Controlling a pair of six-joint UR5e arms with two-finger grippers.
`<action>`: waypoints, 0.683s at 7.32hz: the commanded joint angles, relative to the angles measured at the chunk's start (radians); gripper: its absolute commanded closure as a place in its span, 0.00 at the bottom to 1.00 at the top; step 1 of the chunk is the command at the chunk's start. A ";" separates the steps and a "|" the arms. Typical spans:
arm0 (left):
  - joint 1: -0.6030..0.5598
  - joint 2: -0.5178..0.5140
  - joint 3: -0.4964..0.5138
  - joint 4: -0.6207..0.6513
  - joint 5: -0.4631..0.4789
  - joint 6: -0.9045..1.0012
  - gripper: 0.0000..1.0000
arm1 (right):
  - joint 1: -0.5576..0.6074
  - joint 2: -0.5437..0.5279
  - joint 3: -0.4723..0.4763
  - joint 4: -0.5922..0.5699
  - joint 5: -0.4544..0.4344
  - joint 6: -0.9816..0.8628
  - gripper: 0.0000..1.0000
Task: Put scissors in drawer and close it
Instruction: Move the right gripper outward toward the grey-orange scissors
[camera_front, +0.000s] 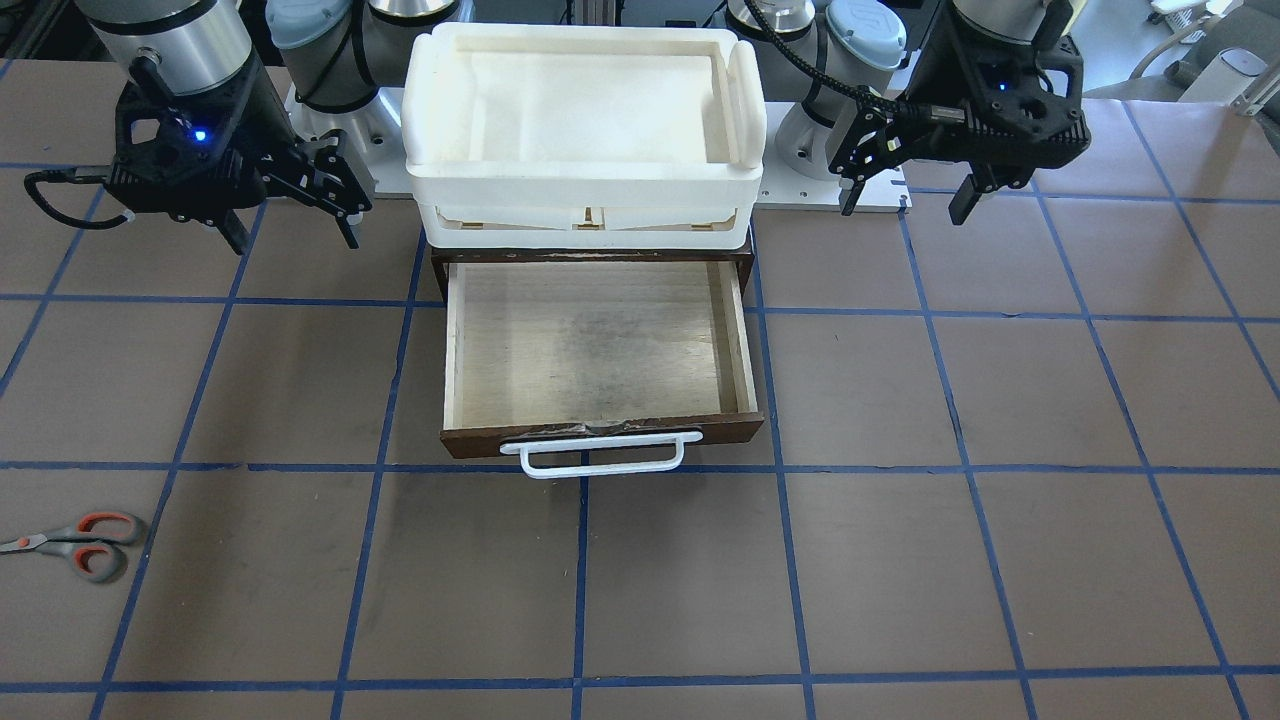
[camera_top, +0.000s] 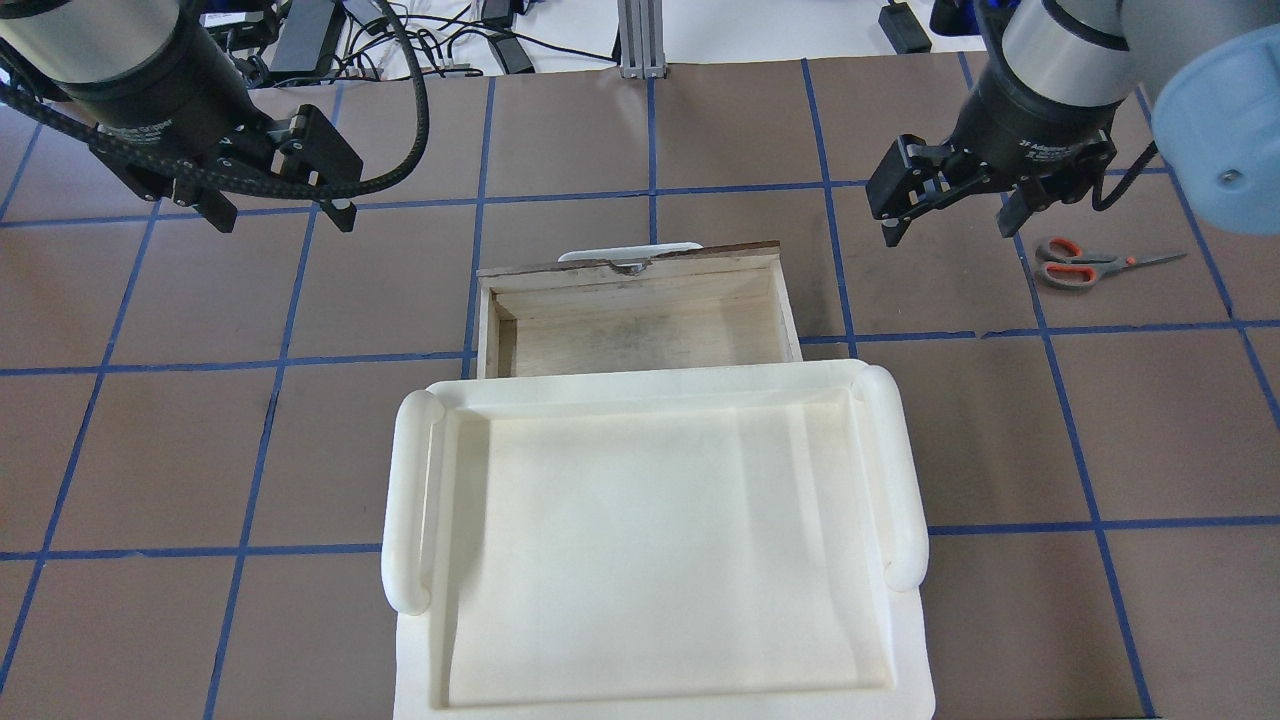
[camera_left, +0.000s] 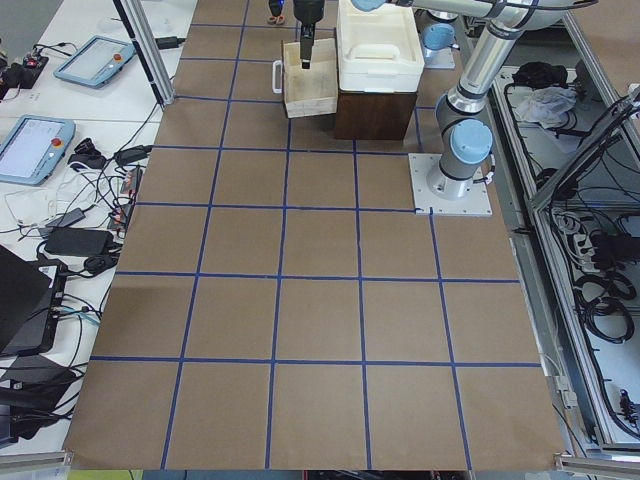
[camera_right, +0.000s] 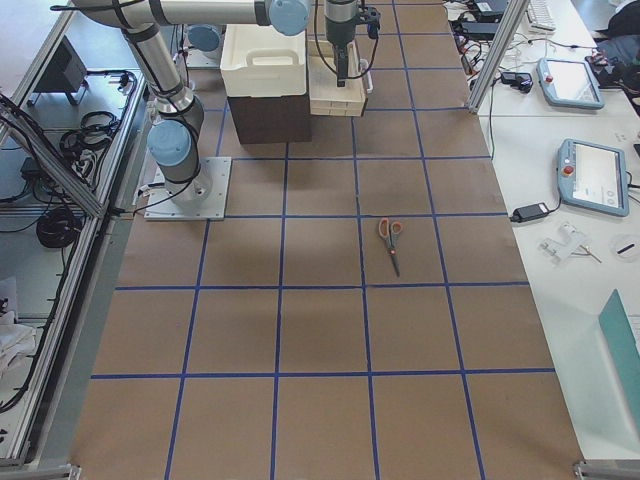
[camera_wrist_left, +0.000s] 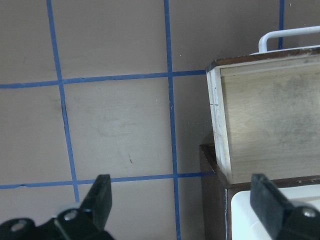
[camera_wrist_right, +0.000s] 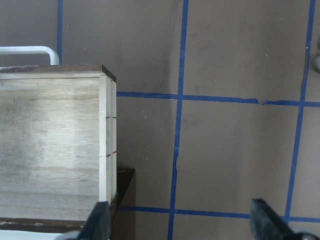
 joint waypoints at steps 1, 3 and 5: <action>0.000 0.001 0.000 0.000 0.003 0.000 0.00 | 0.000 0.002 0.002 0.001 -0.005 0.001 0.00; 0.000 0.001 0.000 0.000 0.001 0.000 0.00 | -0.001 0.006 0.003 -0.004 -0.008 -0.013 0.00; 0.000 0.003 0.000 0.000 0.003 0.000 0.00 | -0.006 0.003 0.003 -0.010 -0.008 -0.016 0.00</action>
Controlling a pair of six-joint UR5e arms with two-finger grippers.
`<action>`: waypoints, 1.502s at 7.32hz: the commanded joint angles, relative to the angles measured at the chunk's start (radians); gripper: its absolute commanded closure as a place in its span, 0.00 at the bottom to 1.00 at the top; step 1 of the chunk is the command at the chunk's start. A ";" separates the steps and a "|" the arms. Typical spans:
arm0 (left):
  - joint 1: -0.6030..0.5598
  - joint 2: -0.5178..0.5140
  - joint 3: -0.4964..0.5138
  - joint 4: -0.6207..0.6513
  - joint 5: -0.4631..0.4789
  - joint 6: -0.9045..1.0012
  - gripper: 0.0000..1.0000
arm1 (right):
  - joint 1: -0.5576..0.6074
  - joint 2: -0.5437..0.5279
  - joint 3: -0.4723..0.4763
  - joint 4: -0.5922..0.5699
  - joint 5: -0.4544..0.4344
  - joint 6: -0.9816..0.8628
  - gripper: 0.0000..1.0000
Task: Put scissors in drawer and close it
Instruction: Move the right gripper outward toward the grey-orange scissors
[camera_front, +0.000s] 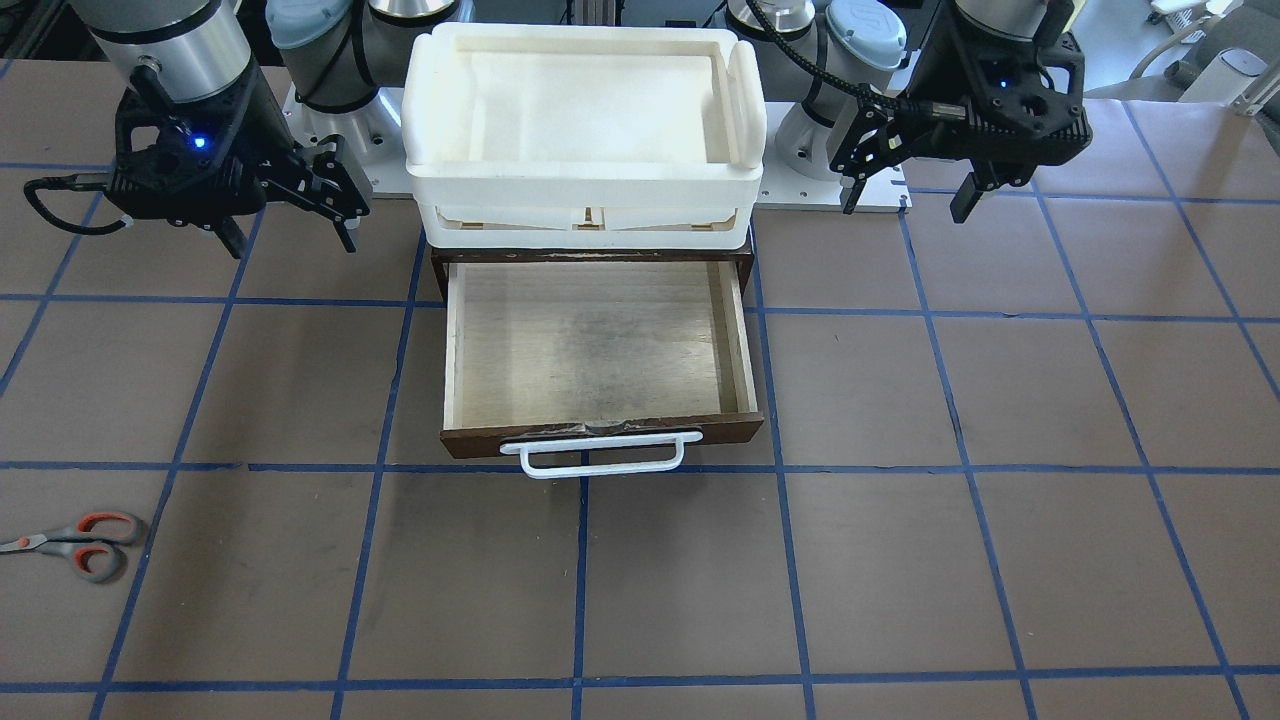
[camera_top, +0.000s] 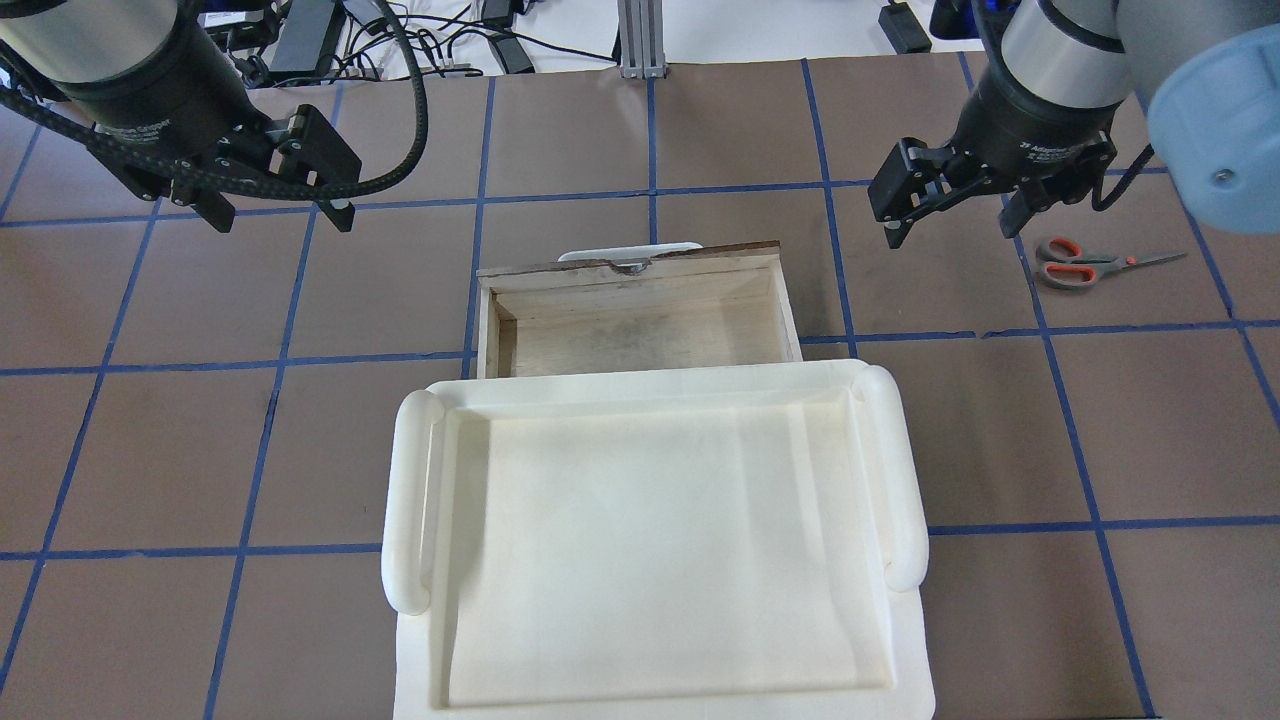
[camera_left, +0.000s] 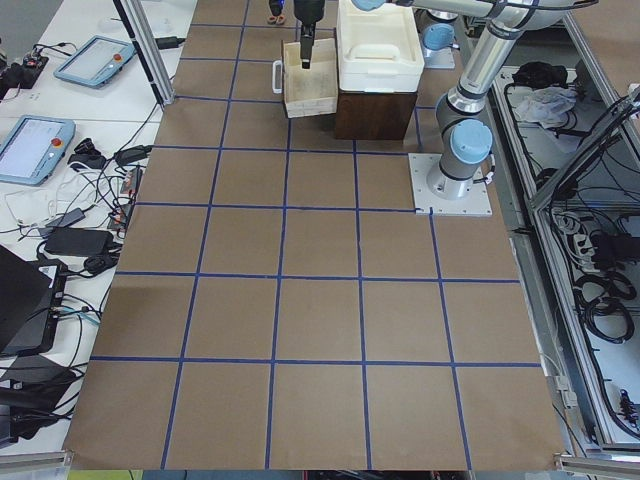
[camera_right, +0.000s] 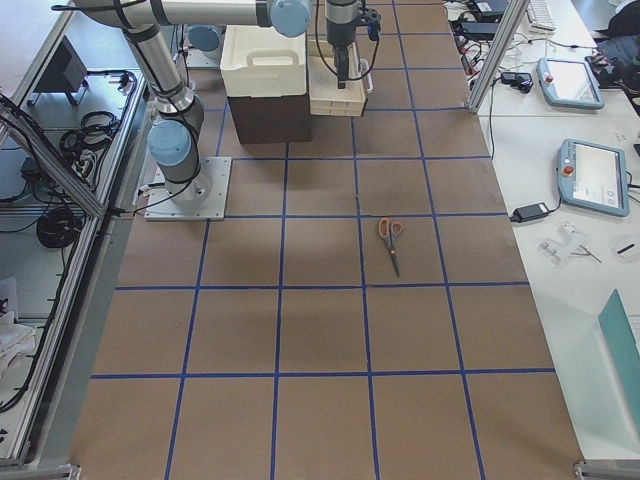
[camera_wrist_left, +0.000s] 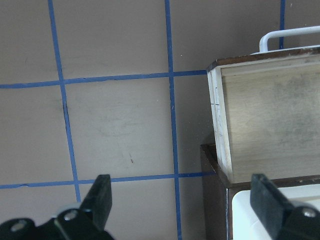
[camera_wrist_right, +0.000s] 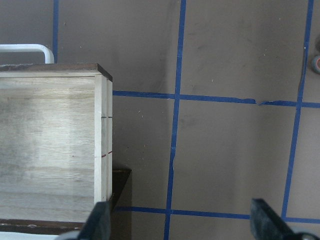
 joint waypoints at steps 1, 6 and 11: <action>0.000 -0.001 0.000 0.000 0.000 0.000 0.00 | -0.003 -0.002 -0.001 0.000 -0.002 -0.004 0.00; 0.000 -0.004 0.000 0.002 -0.006 -0.002 0.00 | -0.014 0.012 -0.003 -0.049 -0.028 -0.094 0.00; 0.000 -0.012 0.000 0.008 -0.007 -0.002 0.00 | -0.217 0.090 -0.004 -0.081 -0.010 -0.561 0.00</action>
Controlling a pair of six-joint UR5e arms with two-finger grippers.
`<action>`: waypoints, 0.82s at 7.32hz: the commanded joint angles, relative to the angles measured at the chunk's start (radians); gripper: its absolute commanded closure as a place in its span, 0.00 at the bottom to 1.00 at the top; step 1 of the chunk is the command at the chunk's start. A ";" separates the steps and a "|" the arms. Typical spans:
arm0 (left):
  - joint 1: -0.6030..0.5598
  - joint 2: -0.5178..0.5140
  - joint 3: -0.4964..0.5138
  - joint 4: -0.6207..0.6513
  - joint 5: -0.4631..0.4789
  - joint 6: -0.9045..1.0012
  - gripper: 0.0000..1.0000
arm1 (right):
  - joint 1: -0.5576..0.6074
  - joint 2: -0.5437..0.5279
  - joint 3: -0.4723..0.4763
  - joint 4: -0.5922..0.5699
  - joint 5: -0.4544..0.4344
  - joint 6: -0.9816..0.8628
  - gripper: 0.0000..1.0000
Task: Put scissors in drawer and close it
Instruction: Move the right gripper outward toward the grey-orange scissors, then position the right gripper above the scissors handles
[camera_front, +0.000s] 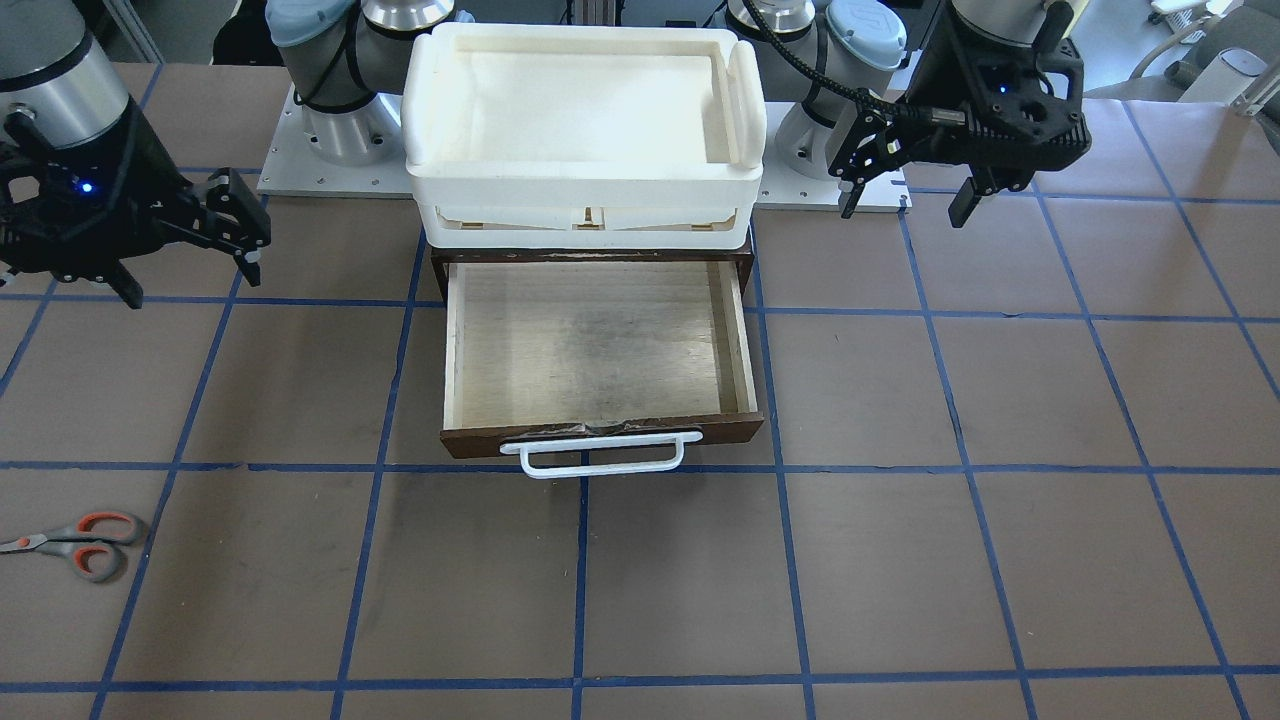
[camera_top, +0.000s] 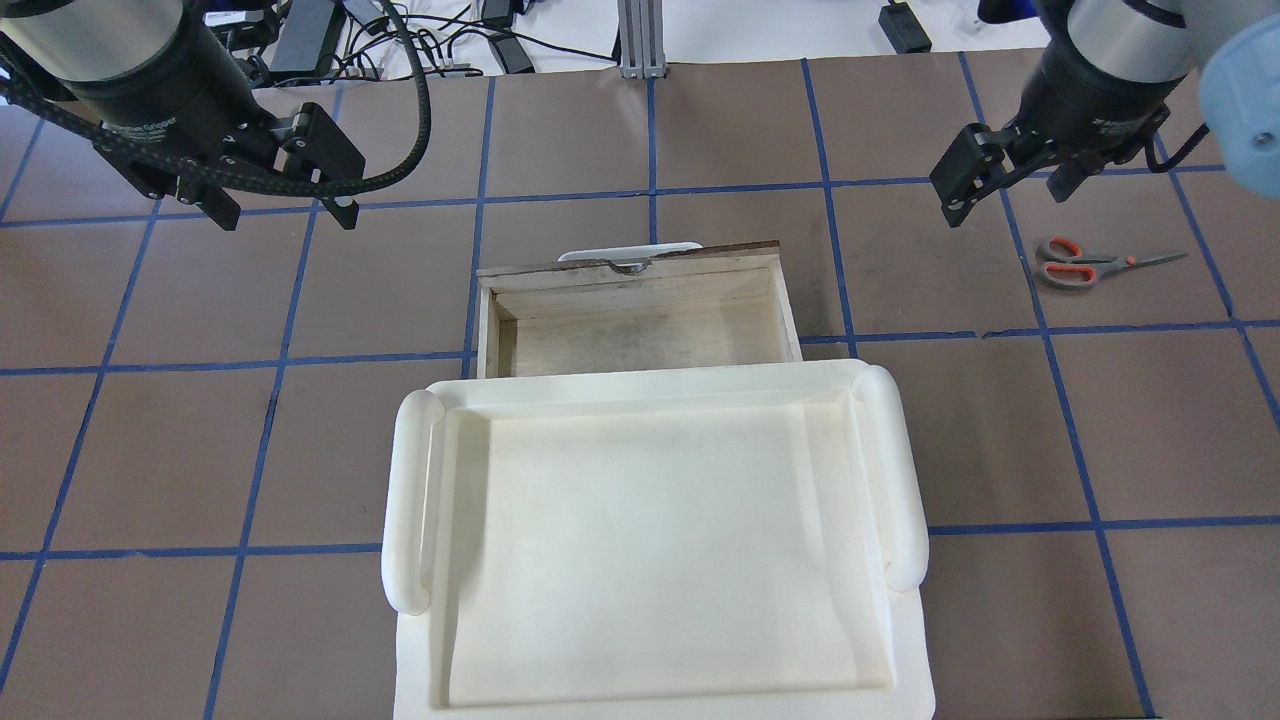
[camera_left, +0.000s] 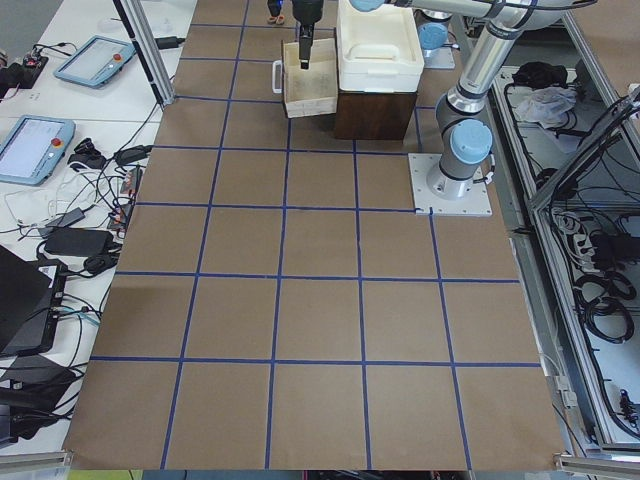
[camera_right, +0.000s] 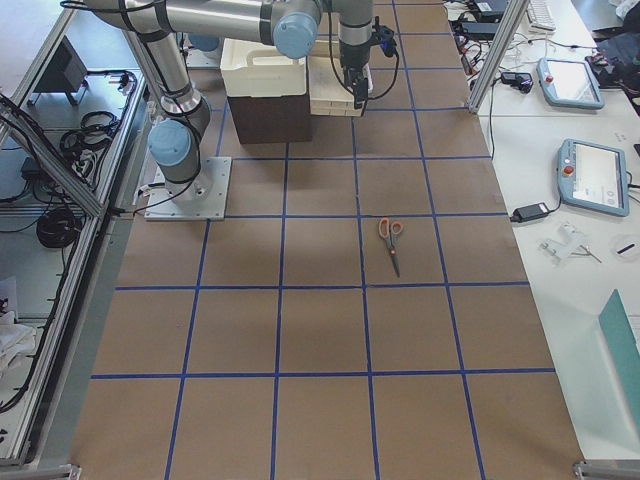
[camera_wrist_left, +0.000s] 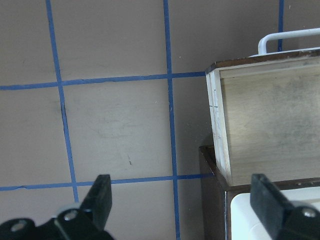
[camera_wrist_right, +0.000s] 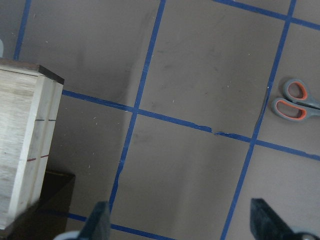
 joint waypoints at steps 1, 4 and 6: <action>0.000 0.004 0.000 -0.001 0.002 0.002 0.00 | -0.089 0.064 0.000 -0.050 -0.001 -0.273 0.00; 0.000 0.002 0.000 0.000 0.002 0.002 0.00 | -0.252 0.194 -0.006 -0.130 0.002 -0.843 0.01; 0.002 -0.002 0.000 0.000 0.003 0.002 0.00 | -0.295 0.280 -0.008 -0.229 -0.003 -1.048 0.01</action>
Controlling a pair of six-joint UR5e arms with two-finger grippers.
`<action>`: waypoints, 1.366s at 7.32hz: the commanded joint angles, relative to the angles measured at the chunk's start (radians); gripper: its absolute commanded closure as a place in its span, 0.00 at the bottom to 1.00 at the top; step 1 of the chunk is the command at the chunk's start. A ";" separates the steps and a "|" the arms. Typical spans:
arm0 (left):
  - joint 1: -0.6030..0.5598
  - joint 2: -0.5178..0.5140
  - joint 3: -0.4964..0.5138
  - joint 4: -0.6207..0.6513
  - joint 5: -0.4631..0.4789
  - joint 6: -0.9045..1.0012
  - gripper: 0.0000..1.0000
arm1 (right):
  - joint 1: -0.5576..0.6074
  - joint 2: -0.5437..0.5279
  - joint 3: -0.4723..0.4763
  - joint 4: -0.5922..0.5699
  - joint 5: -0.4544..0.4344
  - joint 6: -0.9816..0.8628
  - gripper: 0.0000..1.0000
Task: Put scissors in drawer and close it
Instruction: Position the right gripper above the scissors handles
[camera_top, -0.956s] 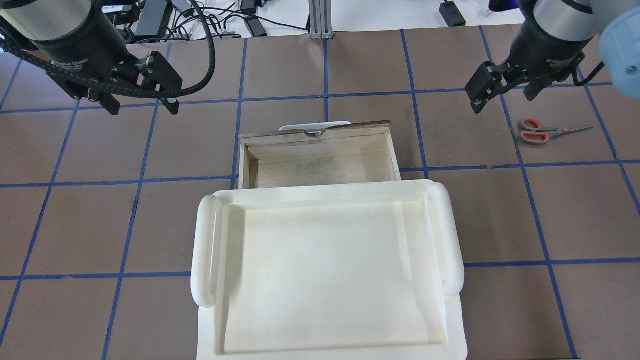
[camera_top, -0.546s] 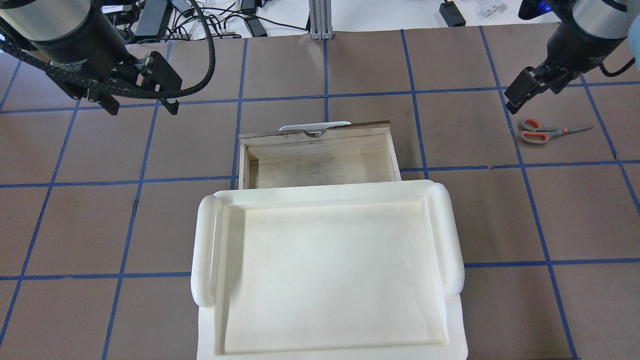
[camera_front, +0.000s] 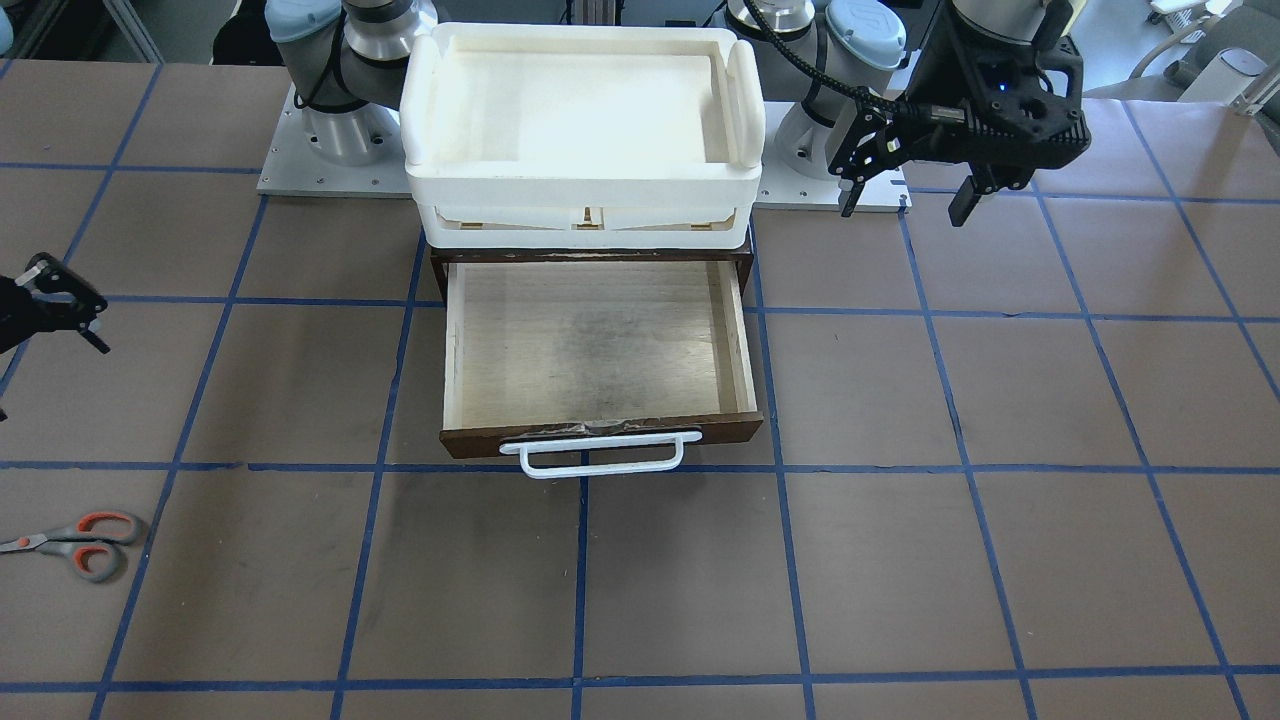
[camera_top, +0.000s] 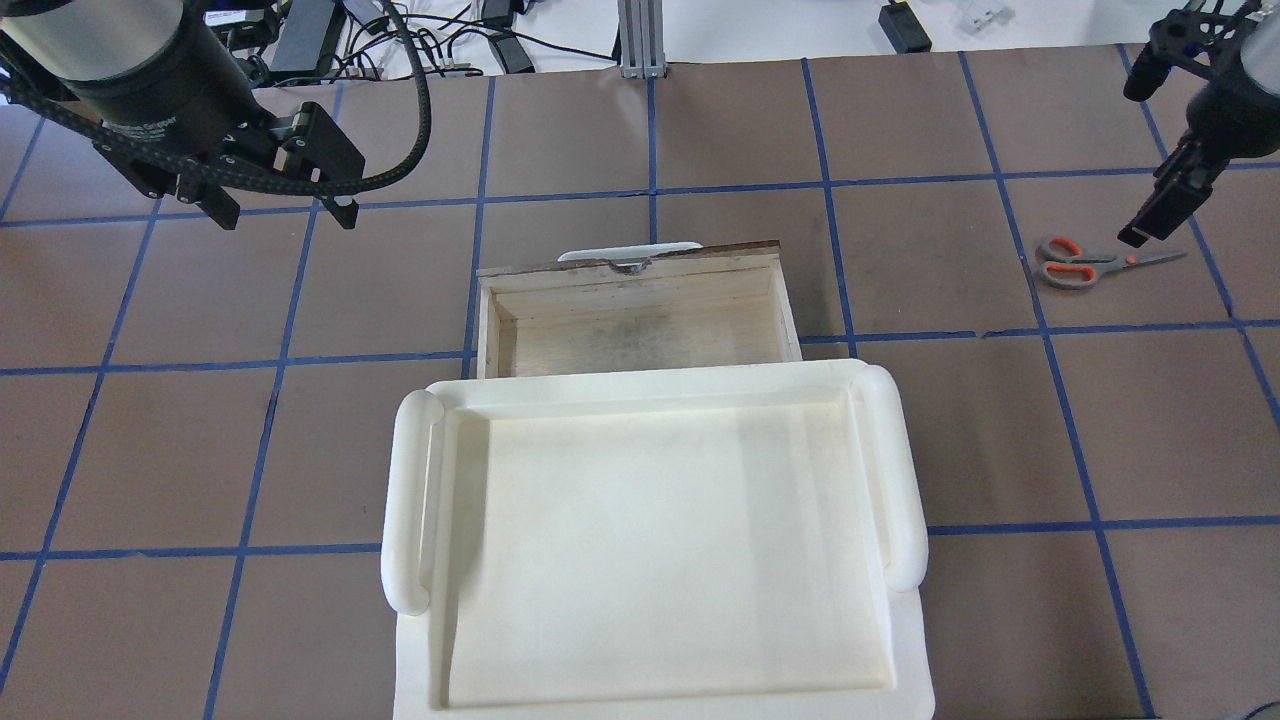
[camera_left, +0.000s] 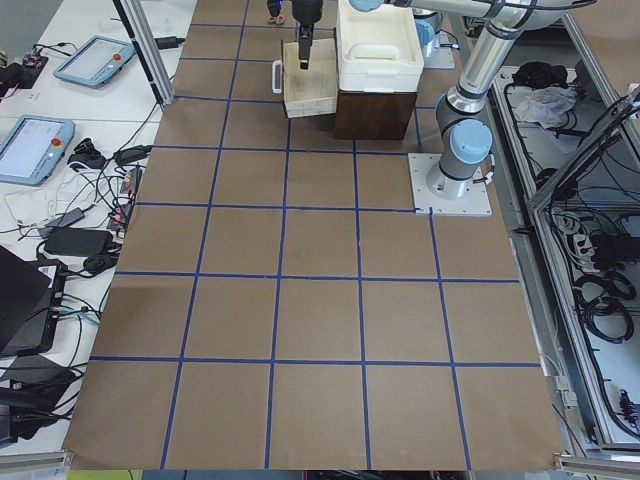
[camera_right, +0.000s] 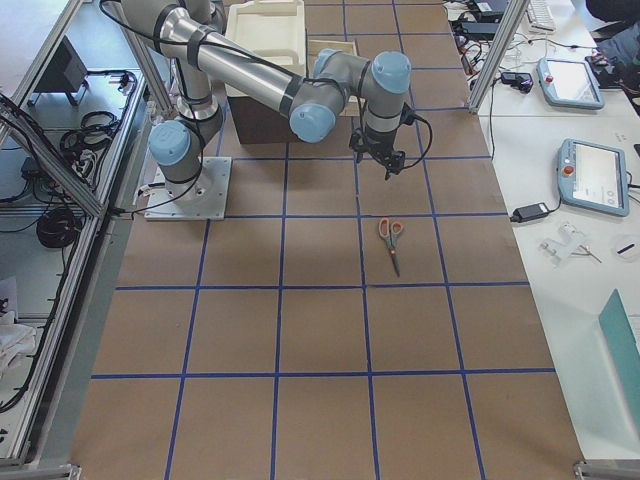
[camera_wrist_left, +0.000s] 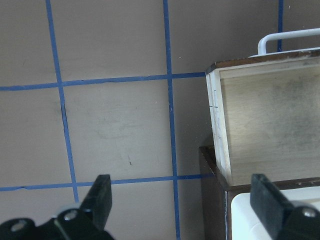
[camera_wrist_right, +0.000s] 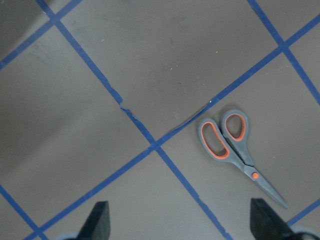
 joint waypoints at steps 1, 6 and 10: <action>0.005 0.004 0.000 -0.001 0.004 0.000 0.00 | -0.046 0.097 -0.002 -0.114 -0.004 -0.284 0.01; 0.002 -0.001 0.000 0.000 0.001 0.000 0.00 | -0.080 0.265 -0.016 -0.313 0.002 -0.578 0.00; 0.002 -0.001 0.000 0.000 0.000 0.000 0.00 | -0.085 0.334 -0.017 -0.345 0.018 -0.723 0.01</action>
